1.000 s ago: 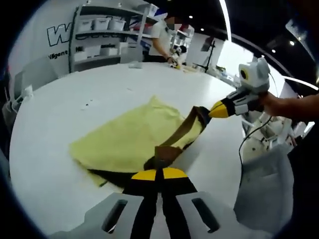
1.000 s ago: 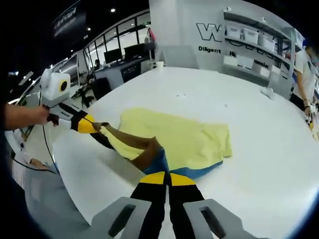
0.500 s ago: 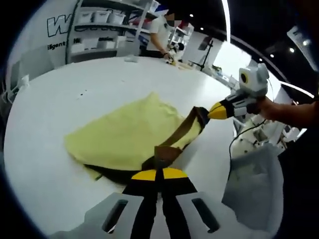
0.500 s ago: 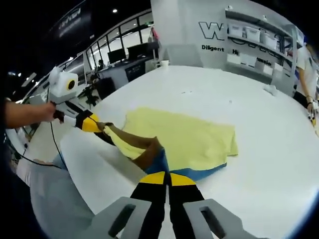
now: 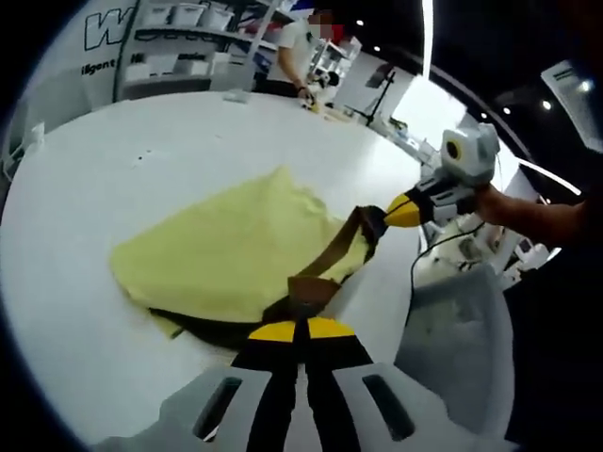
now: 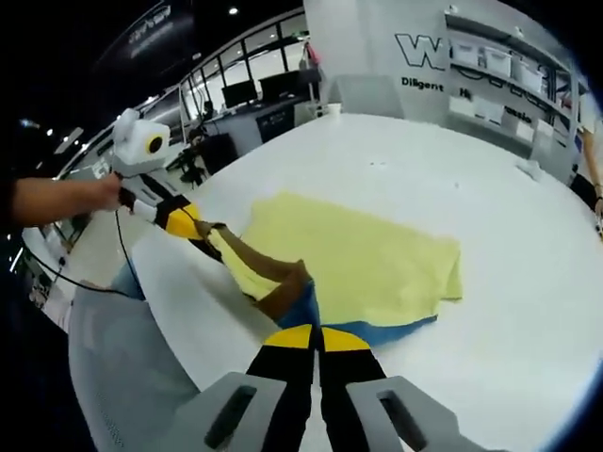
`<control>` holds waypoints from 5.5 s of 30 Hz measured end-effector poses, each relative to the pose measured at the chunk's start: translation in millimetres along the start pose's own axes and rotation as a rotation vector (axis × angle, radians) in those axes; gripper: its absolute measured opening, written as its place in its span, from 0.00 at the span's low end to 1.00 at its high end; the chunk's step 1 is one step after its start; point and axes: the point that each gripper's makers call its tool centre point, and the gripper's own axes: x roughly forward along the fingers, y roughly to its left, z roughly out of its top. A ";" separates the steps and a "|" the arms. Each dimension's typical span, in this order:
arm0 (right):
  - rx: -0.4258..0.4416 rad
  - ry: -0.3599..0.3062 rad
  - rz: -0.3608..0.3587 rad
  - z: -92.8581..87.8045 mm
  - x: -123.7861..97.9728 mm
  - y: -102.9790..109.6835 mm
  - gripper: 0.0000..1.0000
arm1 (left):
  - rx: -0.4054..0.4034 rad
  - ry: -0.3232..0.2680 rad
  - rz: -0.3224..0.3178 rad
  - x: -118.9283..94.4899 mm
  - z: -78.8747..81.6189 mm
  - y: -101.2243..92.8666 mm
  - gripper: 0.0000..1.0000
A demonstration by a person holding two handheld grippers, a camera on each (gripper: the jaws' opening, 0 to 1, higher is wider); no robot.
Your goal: Fold the garment on the visible template until the final outline fits inside the template.
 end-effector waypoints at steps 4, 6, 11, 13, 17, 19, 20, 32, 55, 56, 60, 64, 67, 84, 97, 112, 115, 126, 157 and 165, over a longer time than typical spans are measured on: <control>-0.003 0.015 0.034 -4.9 -3.4 5.7 0.00 | 0.006 0.007 -0.013 -4.5 -4.8 -5.0 0.00; -0.006 0.021 0.053 -7.1 -5.3 9.1 0.00 | 0.008 0.011 -0.022 -6.5 -7.3 -7.8 0.00; -0.034 0.040 0.113 -15.0 -10.3 19.1 0.00 | 0.020 0.025 -0.050 -12.0 -15.3 -15.6 0.00; -0.029 0.051 0.133 -18.4 -11.4 21.4 0.00 | 0.025 0.028 -0.059 -13.5 -17.6 -18.1 0.00; -0.026 0.070 0.183 -21.2 -15.5 27.3 0.00 | 0.042 0.013 -0.069 -18.3 -16.0 -21.4 0.00; -0.034 0.080 0.212 -20.8 -18.4 30.3 0.00 | 0.052 -0.002 -0.089 -21.7 -12.6 -25.2 0.00; -0.039 0.085 0.220 -20.6 -19.7 31.0 0.00 | 0.054 -0.005 -0.100 -23.1 -11.7 -27.2 0.00; -0.055 0.103 0.306 -2.8 -36.3 33.2 0.00 | 0.036 -0.059 -0.157 -35.5 12.4 -32.5 0.00; -0.134 -0.080 0.134 86.1 -22.6 -28.0 0.00 | 0.029 -0.227 0.001 -30.1 98.6 22.6 0.00; -0.139 -0.086 0.120 89.6 -19.5 -32.7 0.00 | 0.034 -0.225 0.010 -28.5 99.8 25.2 0.00; -0.120 -0.107 0.097 100.5 -11.2 -44.2 0.00 | 0.027 -0.255 0.076 -21.1 110.2 42.5 0.00; -0.117 -0.133 0.056 110.0 -0.9 -57.9 0.00 | 0.046 -0.276 0.141 -14.0 119.3 57.2 0.00; -0.128 -0.143 0.026 117.2 7.0 -66.7 0.00 | 0.055 -0.272 0.162 -9.5 124.8 63.9 0.00; -0.131 -0.191 -0.061 154.2 46.4 -108.0 0.00 | 0.048 -0.276 0.266 8.9 154.8 117.8 0.00; -0.152 -0.213 -0.120 167.8 72.2 -134.3 0.00 | 0.090 -0.264 0.336 21.7 168.7 144.8 0.00; -0.171 -0.265 -0.160 195.7 83.8 -156.2 0.00 | 0.046 -0.331 0.368 23.9 194.4 166.1 0.00; -0.179 -0.264 -0.162 198.0 88.0 -157.8 0.00 | 0.065 -0.328 0.391 27.2 195.1 173.2 0.00; -0.176 -0.215 -0.169 185.3 113.1 -172.0 0.00 | 0.131 -0.267 0.429 47.1 189.5 192.1 0.00; -0.193 -0.101 -0.251 149.6 182.4 -203.1 0.00 | 0.188 -0.138 0.513 98.0 156.8 237.6 0.01; -0.215 -0.099 -0.273 148.6 190.7 -209.5 0.00 | 0.202 -0.120 0.555 105.9 152.6 251.7 0.06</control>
